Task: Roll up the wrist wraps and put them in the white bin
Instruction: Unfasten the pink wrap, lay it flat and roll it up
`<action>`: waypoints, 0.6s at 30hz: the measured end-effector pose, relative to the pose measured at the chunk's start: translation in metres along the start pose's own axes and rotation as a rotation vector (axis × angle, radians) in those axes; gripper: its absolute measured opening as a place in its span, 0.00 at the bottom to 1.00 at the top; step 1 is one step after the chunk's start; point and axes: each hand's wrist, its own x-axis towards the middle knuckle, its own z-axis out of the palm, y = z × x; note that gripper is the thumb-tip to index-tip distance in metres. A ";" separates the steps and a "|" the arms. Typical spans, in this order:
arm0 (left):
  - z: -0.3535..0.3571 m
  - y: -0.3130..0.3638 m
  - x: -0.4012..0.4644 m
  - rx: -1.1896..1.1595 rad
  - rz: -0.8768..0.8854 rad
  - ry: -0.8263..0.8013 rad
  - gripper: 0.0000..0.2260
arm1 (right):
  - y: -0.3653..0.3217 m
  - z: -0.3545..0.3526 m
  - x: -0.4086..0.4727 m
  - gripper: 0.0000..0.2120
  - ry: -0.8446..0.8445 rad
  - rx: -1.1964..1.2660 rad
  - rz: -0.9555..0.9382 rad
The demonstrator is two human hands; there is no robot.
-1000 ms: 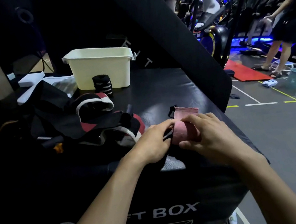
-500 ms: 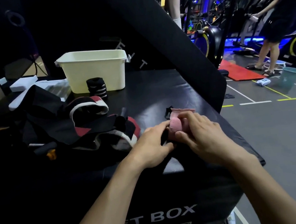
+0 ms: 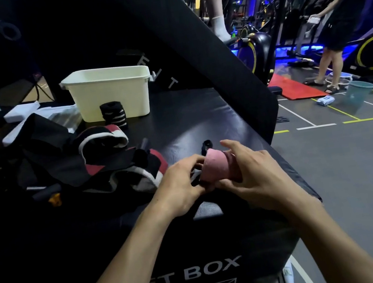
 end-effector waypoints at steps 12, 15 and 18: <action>-0.012 0.028 -0.043 -0.200 0.110 0.070 0.17 | -0.011 -0.018 -0.039 0.31 -0.013 0.560 0.082; -0.017 0.044 -0.052 -0.336 0.123 0.100 0.17 | -0.019 -0.021 -0.045 0.28 -0.004 0.845 0.097; -0.024 0.053 -0.058 -0.405 0.134 0.089 0.16 | -0.024 -0.022 -0.049 0.29 -0.030 1.060 0.127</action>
